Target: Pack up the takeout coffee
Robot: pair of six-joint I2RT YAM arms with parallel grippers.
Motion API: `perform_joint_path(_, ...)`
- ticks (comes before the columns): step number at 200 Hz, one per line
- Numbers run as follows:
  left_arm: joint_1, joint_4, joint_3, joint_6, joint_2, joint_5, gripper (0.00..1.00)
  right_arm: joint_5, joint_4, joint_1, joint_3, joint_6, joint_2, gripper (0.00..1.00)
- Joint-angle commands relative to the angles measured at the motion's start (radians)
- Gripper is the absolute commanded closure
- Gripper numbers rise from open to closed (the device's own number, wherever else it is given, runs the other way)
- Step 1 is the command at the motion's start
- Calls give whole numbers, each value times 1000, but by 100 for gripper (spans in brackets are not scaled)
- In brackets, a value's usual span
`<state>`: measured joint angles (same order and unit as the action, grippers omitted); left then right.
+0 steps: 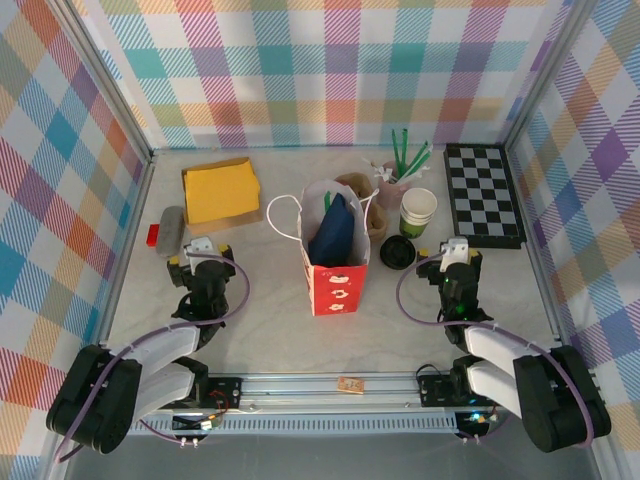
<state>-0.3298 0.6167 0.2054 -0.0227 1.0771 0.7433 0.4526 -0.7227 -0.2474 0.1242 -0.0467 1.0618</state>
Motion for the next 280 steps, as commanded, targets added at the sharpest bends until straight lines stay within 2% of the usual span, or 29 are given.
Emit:
perform_joint_path(1, 23, 84, -6, -6, 21, -29, 0, -24, -106, 7, 12, -15, 9, 1)
perform_joint_path(87, 51, 207, -16, -21, 93, -61, 0, -45, -231, 13, 13, -40, 104, 1)
perform_joint_path(122, 59, 317, -47, -31, 123, -87, 0, -58, -296, 17, 12, -42, 151, 1)
perform_joint_path(164, 83, 393, -54, -26, 167, -114, 0, -87, -295, 35, 40, -20, 188, 1)
perform_joint_path(254, 127, 512, -54, 0, 259, -163, 0, -110, -511, 64, 42, -25, 380, 1)
perform_joint_path(280, 136, 592, -60, 12, 325, -181, 0, -115, -578, 65, 37, -27, 438, 1)
